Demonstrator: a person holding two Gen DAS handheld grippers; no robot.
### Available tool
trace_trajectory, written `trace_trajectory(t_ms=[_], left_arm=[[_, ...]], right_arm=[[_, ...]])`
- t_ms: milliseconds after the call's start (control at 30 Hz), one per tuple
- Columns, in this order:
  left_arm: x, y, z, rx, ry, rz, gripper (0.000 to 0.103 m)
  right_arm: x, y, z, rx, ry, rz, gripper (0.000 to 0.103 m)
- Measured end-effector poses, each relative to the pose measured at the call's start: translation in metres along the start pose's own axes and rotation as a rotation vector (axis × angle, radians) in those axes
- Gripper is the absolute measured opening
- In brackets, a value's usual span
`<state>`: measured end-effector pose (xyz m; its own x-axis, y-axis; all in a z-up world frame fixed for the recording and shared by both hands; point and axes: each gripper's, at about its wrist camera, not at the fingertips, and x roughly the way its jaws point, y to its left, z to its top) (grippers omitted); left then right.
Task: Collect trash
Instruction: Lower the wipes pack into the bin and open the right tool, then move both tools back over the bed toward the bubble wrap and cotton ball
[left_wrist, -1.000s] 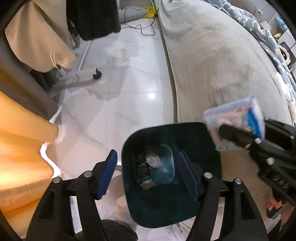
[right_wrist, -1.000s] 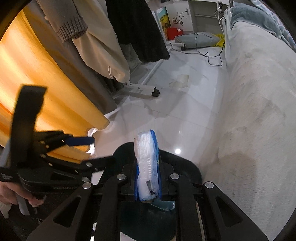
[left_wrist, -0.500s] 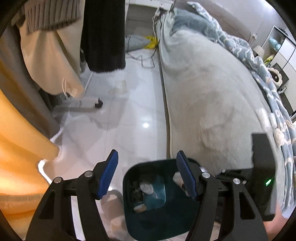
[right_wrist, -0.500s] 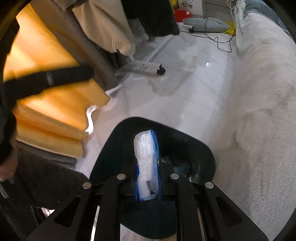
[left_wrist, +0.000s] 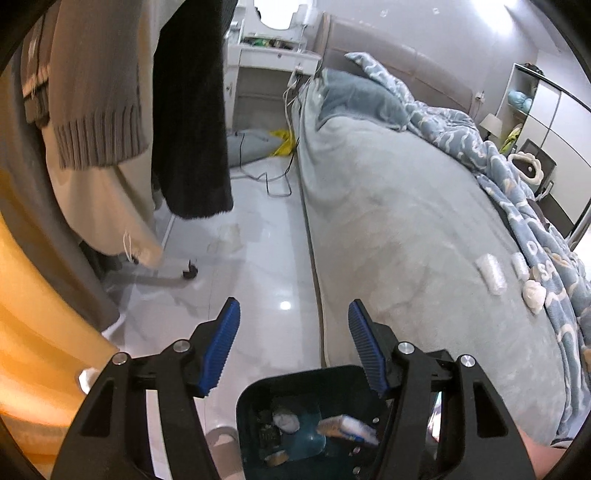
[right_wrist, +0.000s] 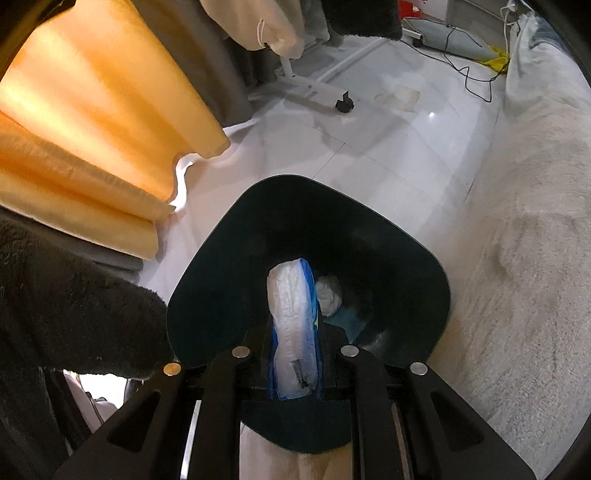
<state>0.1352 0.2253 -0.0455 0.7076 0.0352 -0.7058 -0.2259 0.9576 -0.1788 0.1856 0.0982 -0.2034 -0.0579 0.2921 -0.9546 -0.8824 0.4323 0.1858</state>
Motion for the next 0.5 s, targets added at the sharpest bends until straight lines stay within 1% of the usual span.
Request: trace_trajectory(t_ms=[33, 67, 100, 300, 500], left_arm=[[-0.002, -0.002, 0.001, 0.006, -0.009, -0.001, 0.063], [-0.003, -0.005, 0.002, 0.012, -0.018, -0.001, 0.063], [-0.005, -0.008, 0.003, 0.017, -0.027, -0.003, 0.063], [-0.016, -0.022, 0.015, 0.01, -0.082, -0.038, 0.063], [-0.025, -0.043, 0.023, 0.036, -0.138, -0.058, 0.064]], right_arm=[[-0.001, 0.002, 0.0, -0.005, -0.003, -0.006, 0.039], [-0.004, 0.004, -0.002, -0.017, -0.01, -0.022, 0.047], [-0.005, 0.005, -0.003, -0.027, -0.015, -0.035, 0.051], [-0.03, -0.002, -0.012, -0.028, -0.06, -0.03, 0.051], [-0.049, -0.013, -0.015, -0.01, -0.125, -0.021, 0.056]])
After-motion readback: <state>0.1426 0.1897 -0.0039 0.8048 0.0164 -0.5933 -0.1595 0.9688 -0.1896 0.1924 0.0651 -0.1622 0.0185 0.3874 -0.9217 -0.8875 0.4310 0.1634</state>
